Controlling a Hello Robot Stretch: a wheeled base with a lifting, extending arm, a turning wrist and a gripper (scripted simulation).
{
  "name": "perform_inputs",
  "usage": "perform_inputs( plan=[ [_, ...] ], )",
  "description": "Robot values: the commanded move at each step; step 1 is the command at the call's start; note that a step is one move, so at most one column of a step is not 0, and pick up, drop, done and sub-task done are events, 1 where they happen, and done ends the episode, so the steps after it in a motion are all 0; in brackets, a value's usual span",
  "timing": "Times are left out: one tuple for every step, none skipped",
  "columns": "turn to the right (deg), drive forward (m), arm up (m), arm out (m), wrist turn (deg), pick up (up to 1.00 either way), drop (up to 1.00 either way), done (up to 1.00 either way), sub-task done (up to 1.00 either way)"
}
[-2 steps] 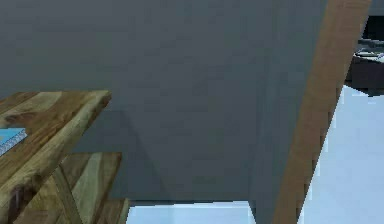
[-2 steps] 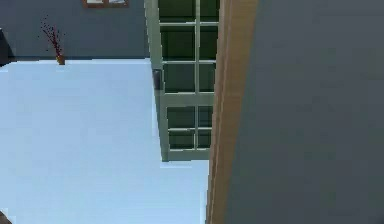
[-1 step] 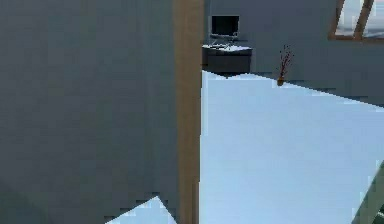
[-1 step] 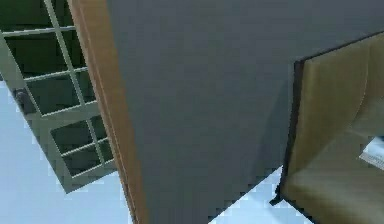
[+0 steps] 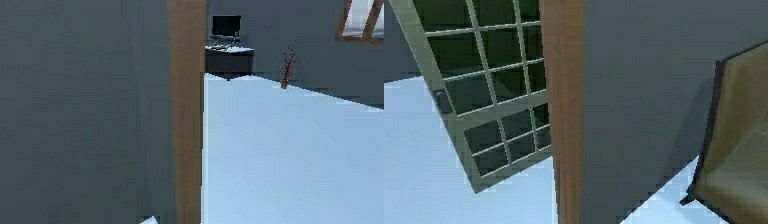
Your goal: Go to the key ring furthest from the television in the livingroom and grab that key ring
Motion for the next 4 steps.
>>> perform_inputs(
  plan=[
    [30.0,0.00,0.00,0.00,0.0,0.00,0.00,0.00,0.00],
    [0.0,0.80,0.00,0.00,0.0,0.00,0.00,0.00,0.00],
    [-15.0,0.00,0.00,0.00,0.0,0.00,0.00,0.00,0.00],
    [0.0,1.00,0.00,0.00,0.0,0.00,0.00,0.00,0.00]
  ],
)
